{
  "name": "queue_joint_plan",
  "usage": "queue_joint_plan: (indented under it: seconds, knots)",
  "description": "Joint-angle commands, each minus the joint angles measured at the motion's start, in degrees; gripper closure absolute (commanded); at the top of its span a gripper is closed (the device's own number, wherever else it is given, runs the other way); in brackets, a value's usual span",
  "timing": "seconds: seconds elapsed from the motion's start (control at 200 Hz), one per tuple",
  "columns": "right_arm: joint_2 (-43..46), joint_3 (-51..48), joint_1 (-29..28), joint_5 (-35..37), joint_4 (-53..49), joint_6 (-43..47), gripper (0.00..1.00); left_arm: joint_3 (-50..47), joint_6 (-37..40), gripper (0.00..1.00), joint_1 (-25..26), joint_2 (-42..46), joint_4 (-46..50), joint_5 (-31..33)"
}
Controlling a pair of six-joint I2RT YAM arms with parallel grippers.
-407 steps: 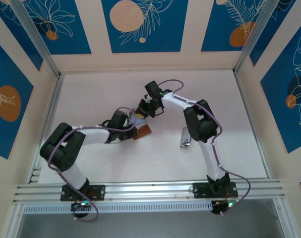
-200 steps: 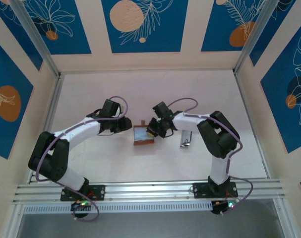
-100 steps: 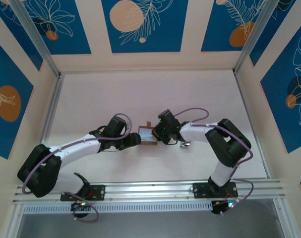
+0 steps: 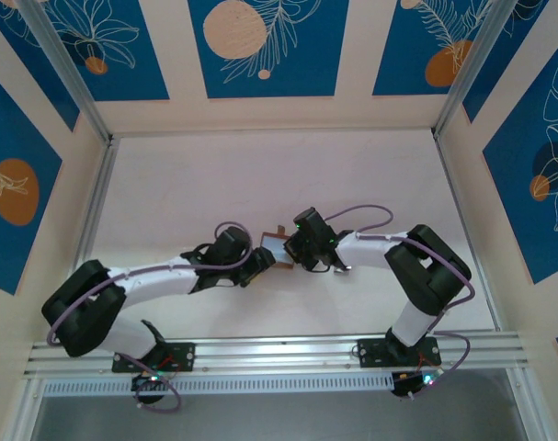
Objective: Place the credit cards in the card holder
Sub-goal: Move the card holder to the center of the table.
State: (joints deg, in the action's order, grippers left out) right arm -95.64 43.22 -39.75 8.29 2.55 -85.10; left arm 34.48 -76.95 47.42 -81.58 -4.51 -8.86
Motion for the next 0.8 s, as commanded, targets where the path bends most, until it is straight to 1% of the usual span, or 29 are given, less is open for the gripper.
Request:
queue_joint_plan:
  seconds: [0.0, 0.05, 0.105, 0.19, 0.255, 0.325, 0.435, 0.515, 0.55, 0.57, 0.6, 0.7, 0.795]
  knots:
    - [-1.33, -3.38, -0.07, 4.61, -12.26, -0.4, 0.97, -1.46, -7.67, 0.43, 1.55, -3.46, -5.85, 2.15]
    - [-1.14, -3.32, -0.07, 4.74, -12.56, -0.16, 0.97, -1.69, -8.99, 0.47, 1.88, -5.09, -8.05, 2.35]
    - [-0.86, -3.57, -0.15, 4.91, -12.6, -0.02, 0.97, -1.61, -9.52, 0.53, 2.28, -6.23, -9.36, 2.89]
    - [-0.31, -4.1, -0.12, 5.21, -12.63, 0.47, 0.97, -1.39, -9.31, 0.66, 2.68, -6.18, -8.54, 4.6]
    - [0.91, -4.11, -0.11, 5.54, -13.11, 1.58, 0.97, -1.36, -7.79, 0.76, 2.85, -5.02, -6.29, 6.07]
    - [3.16, -3.63, -0.24, 6.64, -14.94, 3.83, 0.96, -0.59, -5.05, 0.84, 2.55, -3.73, -1.46, 7.47]
    - [7.25, -0.88, -0.32, 7.91, -21.08, 9.62, 0.93, 0.74, 0.88, 1.0, 1.2, -3.26, 4.14, 6.43]
    - [9.71, 1.85, -0.4, 7.45, -25.34, 15.6, 0.9, 2.41, 7.03, 1.0, -0.75, -4.25, 8.25, 4.18]
    - [10.51, 3.29, -0.57, 7.39, -27.21, 18.61, 0.85, 3.41, 10.79, 1.0, -1.9, -4.89, 9.85, 3.06]
    - [10.82, 4.27, -0.66, 7.18, -28.14, 20.41, 0.79, 4.11, 13.05, 1.0, -2.63, -5.53, 10.96, 2.29]
    - [11.01, 5.82, -0.84, 7.05, -29.92, 22.76, 0.77, 5.31, 15.97, 1.0, -3.66, -6.37, 12.96, 1.25]
    - [10.47, 11.39, -1.93, 5.3, -33.68, 31.26, 0.75, 8.32, 25.1, 1.0, -7.04, -8.96, 16.31, -2.11]
    - [8.88, 17.33, -3.39, 2.91, -36.77, 36.57, 0.79, 12.71, 32.73, 1.0, -8.85, -10.53, 20.87, -4.18]
